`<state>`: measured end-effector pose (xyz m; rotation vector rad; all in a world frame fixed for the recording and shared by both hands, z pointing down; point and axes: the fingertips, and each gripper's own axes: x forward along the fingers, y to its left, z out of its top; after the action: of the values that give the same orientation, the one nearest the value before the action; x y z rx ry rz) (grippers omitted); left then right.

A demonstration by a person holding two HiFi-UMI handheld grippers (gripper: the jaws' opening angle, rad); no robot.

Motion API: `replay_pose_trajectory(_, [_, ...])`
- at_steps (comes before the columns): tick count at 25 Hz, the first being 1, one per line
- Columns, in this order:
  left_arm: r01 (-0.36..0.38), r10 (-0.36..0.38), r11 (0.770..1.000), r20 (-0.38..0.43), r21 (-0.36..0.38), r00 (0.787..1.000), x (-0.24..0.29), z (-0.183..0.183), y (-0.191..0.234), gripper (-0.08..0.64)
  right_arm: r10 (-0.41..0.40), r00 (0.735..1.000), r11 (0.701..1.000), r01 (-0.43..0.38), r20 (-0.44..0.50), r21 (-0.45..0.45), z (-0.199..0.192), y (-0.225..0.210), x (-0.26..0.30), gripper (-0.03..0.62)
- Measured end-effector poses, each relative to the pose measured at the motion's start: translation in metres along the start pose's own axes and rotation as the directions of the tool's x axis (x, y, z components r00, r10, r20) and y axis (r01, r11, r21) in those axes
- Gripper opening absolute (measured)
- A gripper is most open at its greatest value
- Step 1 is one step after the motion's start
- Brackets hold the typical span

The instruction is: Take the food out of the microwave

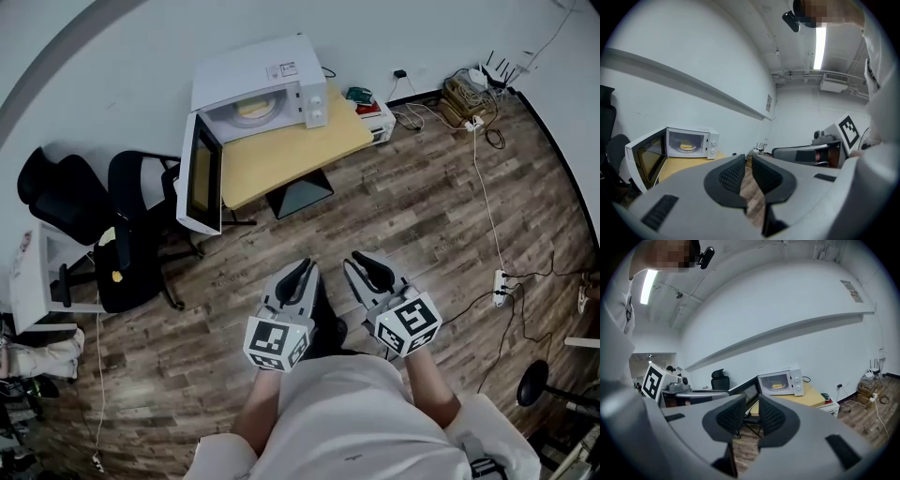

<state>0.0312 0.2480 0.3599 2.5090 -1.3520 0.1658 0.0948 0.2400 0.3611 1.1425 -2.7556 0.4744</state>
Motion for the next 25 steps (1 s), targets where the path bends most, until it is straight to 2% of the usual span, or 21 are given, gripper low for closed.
replay_pose_trajectory(2, [0.003, -0.003, 1.000, 0.000, 0.006, 1.000, 0.009, 0.003, 0.007, 0.080, 0.002, 1.000, 1.000, -0.002, 0.005, 0.004, 0.002, -0.008, 0.009, 0.122])
replay_pose_trajectory(3, [0.002, -0.002, 1.000, -0.001, 0.006, 1.000, 0.014, 0.004, 0.011, 0.092, 0.002, 1.000, 1.000, -0.002, 0.006, 0.006, 0.004, -0.011, 0.014, 0.132])
replay_pose_trajectory(15, [0.023, -0.023, 0.999, -0.024, -0.024, 0.999, 0.083, 0.020, 0.064, 0.097, -0.020, 0.999, 1.000, 0.020, -0.025, 0.016, 0.030, -0.069, 0.074, 0.130])
replay_pose_trajectory(25, [0.047, -0.047, 0.999, 0.005, -0.007, 0.999, 0.121, 0.044, 0.109, 0.097, -0.056, 0.998, 0.998, 0.056, -0.032, -0.005, 0.054, -0.095, 0.121, 0.127])
